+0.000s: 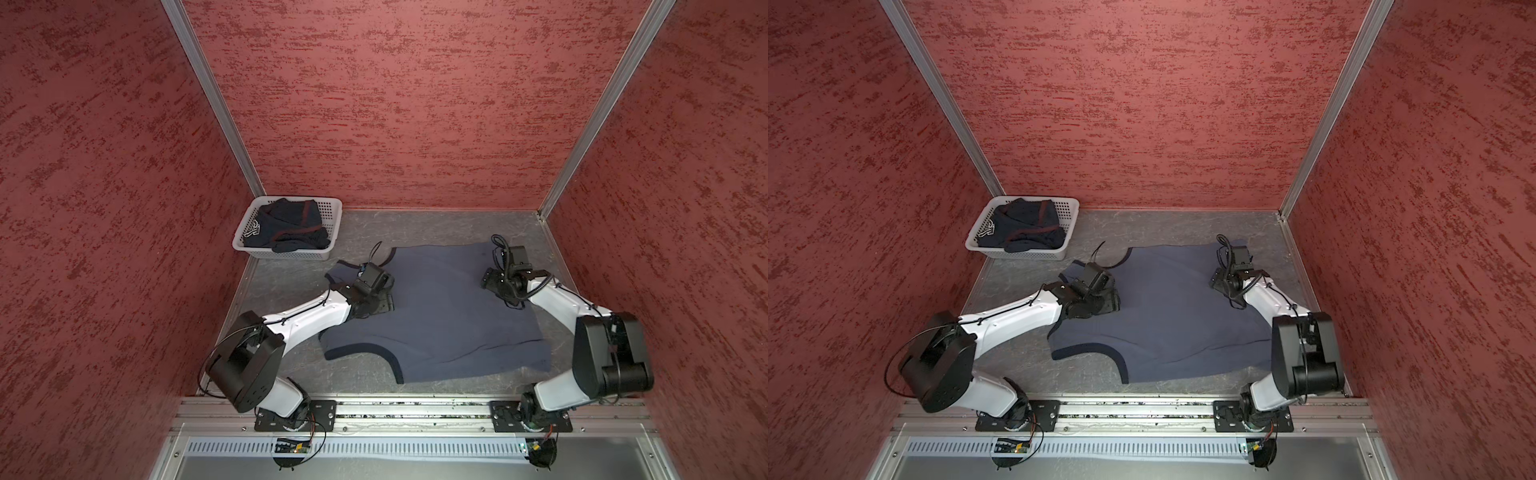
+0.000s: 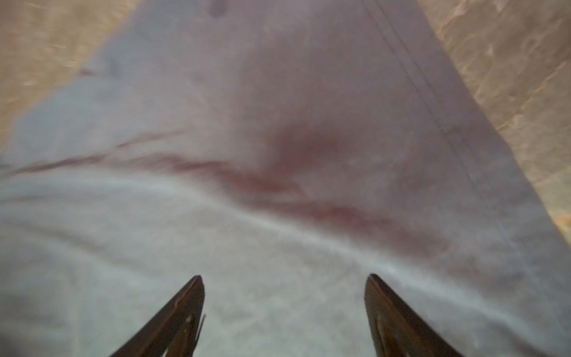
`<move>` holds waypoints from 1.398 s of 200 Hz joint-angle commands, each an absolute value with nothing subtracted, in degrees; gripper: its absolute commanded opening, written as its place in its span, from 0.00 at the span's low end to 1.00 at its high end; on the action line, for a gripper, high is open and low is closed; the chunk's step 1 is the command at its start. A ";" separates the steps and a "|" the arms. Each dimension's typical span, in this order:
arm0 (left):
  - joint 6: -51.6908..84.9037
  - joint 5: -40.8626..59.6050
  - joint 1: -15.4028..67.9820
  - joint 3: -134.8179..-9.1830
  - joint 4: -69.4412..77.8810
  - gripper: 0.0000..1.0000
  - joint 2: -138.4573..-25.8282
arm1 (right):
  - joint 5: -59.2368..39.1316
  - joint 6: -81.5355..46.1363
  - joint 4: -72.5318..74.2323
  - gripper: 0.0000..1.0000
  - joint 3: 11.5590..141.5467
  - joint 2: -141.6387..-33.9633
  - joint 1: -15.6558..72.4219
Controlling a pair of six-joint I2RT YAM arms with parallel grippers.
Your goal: Fold and stack the tank tops
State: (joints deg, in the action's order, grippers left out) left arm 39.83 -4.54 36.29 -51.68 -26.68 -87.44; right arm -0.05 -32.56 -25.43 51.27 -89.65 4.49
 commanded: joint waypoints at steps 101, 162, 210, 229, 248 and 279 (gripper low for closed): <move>33.78 -0.65 30.06 -45.83 -19.36 0.78 -92.99 | -5.01 -34.63 -24.35 0.83 35.94 -81.42 -3.12; 31.48 1.37 30.85 -65.79 -24.99 0.78 -95.30 | -1.46 -29.58 -25.69 0.84 48.97 -80.60 -3.38; 30.52 1.76 29.85 -89.13 -28.68 0.78 -111.76 | 5.03 -25.94 -25.52 0.86 63.18 -90.72 -4.01; 30.24 1.84 29.03 -96.57 -29.29 0.77 -118.49 | 4.07 -25.55 -25.41 0.86 68.59 -95.60 -4.89; 29.35 0.39 28.40 -103.49 -30.42 0.77 -124.66 | 1.76 -25.47 -24.71 0.85 72.73 -100.00 -6.13; 28.26 0.26 27.01 -112.37 -31.77 0.73 -133.40 | -0.18 -24.59 -24.87 0.84 78.86 -106.17 -7.83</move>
State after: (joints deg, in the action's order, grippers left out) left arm 30.26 1.02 28.18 -106.54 -28.91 -128.81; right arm 0.99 -26.11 -24.75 74.48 -103.15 -6.52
